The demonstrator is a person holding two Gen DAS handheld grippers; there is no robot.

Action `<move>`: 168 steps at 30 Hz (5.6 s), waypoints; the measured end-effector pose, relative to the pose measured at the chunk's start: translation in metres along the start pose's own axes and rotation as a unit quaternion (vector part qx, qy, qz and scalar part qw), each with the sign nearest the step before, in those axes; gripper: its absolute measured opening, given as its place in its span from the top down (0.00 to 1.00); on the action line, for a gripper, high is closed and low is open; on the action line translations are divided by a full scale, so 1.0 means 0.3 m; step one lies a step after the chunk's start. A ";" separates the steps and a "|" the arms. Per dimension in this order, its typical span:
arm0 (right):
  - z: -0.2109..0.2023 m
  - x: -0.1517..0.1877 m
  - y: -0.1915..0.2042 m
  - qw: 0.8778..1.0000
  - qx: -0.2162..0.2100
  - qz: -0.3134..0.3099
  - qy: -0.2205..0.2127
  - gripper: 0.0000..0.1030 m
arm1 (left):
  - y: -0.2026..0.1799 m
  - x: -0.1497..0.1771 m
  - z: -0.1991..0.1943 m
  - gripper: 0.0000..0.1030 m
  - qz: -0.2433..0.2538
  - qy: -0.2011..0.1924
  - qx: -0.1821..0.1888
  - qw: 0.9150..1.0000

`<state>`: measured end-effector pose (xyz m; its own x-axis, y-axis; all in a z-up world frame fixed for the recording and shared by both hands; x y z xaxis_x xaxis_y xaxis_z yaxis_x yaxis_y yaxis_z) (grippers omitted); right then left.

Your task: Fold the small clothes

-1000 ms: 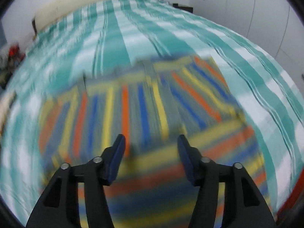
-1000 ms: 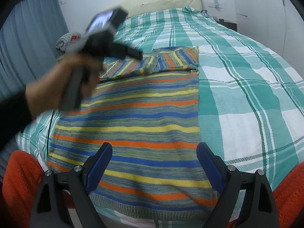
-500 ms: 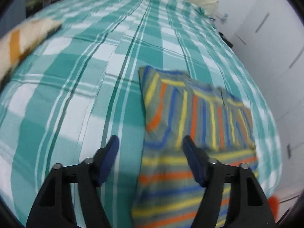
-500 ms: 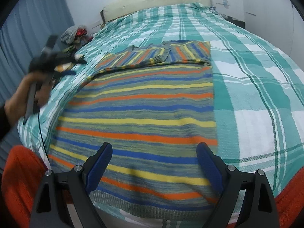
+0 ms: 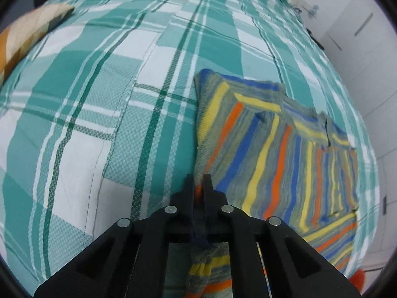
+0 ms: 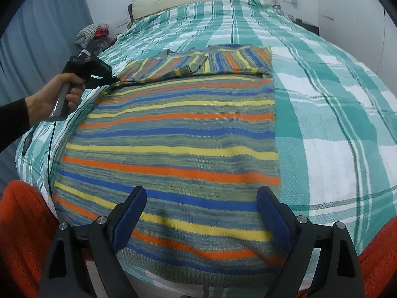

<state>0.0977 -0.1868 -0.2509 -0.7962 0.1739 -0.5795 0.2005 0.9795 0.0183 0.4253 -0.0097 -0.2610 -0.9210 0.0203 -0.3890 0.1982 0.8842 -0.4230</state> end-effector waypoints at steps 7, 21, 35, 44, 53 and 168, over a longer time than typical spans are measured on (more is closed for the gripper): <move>-0.017 -0.018 -0.011 1.000 0.000 0.004 -0.013 0.13 | 0.050 0.045 -0.122 0.34 -0.017 -0.050 -0.039 0.998; -0.028 -0.164 -0.246 0.994 0.061 0.069 -0.051 0.13 | 0.096 0.535 -0.383 0.13 -0.004 -0.105 -0.066 0.992; 0.181 -0.128 -0.693 0.980 0.164 0.114 0.018 0.06 | 0.242 0.608 -0.324 0.01 -0.023 -0.094 -0.122 0.988; 0.222 -0.095 -0.701 0.980 0.163 0.109 0.021 0.00 | 0.246 0.617 -0.300 0.00 -0.012 -0.085 -0.127 0.988; 0.229 -0.095 -0.691 0.980 0.167 0.105 0.022 0.00 | 0.244 0.622 -0.298 0.00 -0.009 -0.076 -0.136 0.988; 0.229 -0.093 -0.691 0.980 0.172 0.101 0.021 0.00 | 0.240 0.623 -0.294 0.00 -0.009 -0.065 -0.144 0.987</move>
<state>0.1177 -0.4018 -0.2945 -0.7418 0.3712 -0.5586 0.5307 0.8341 -0.1505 0.2378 0.0990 -0.2920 -0.8686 -0.0412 -0.4937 0.0602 0.9804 -0.1876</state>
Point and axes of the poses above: each gripper's, at about its wrist camera, not at the fingertips, and z roughly the way its jaws point, y to its left, x to its underside, the point moved 10 cm from there along z, roughly the way its jaws point, and after that the axes turned 11 degrees about x, right-handed, at the moved point
